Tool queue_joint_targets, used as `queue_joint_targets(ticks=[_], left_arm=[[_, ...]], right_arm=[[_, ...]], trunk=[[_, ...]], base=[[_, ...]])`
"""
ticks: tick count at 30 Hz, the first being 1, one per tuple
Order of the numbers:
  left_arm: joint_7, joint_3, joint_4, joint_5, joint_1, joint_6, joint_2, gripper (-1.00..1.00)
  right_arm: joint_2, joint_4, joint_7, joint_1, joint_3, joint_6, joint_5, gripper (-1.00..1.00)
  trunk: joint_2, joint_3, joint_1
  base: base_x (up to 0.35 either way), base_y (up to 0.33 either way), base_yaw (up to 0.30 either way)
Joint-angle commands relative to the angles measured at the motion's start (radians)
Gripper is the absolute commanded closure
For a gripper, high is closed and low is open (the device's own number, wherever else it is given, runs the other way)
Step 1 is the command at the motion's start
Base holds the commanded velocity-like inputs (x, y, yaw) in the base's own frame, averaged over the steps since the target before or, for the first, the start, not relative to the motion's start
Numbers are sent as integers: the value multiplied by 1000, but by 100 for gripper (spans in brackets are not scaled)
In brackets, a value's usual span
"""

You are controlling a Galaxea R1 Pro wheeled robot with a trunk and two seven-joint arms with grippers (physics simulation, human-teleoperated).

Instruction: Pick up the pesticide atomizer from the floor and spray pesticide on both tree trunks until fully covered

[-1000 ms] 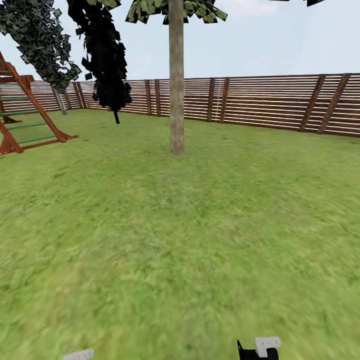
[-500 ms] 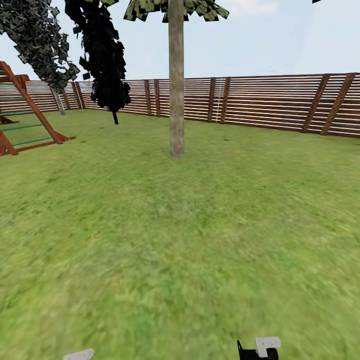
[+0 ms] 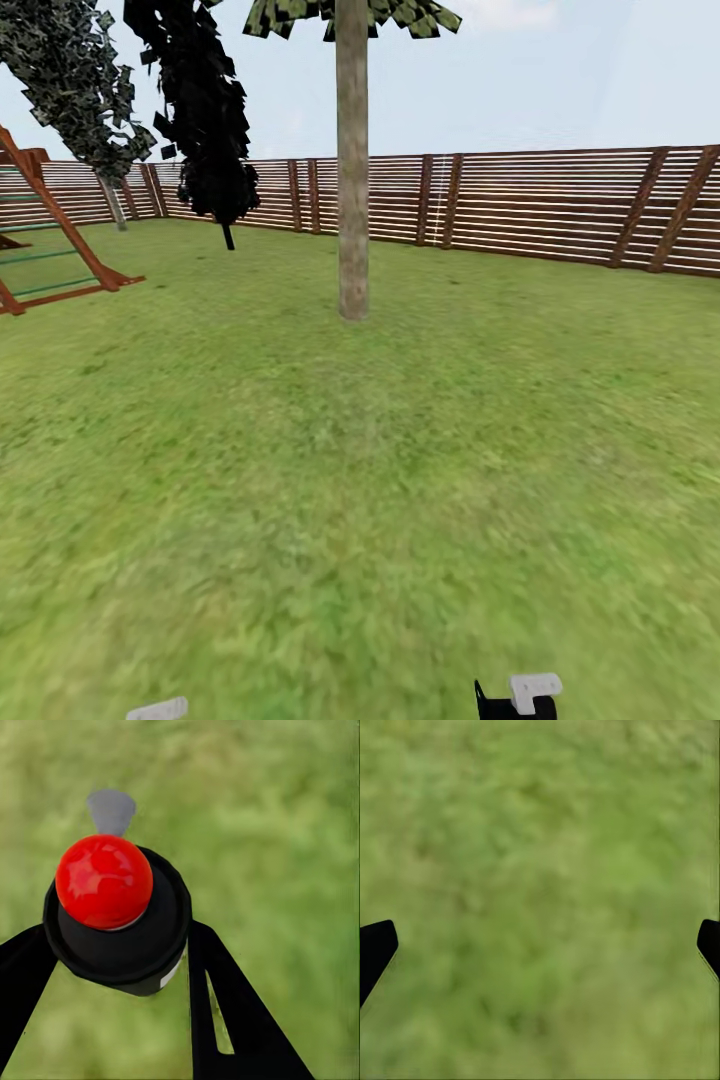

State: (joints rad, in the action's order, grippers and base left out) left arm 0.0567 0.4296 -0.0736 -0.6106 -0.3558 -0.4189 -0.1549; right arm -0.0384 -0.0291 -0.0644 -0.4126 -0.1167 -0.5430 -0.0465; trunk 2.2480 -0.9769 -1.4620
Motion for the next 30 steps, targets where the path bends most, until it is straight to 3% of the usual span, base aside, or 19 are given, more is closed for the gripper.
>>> queue_joint_targets(ticks=[1,30], left_arm=[[0,0,0,0,0,0,0,100],[0,0,0,0,0,0,0,100]], right_arm=[[0,0,0,0,0,0,0,-100],[0,0,0,0,0,0,0,-100]], trunk=[[0,0,0],[0,0,0]], base=[[339,0,0],[339,0,0]])
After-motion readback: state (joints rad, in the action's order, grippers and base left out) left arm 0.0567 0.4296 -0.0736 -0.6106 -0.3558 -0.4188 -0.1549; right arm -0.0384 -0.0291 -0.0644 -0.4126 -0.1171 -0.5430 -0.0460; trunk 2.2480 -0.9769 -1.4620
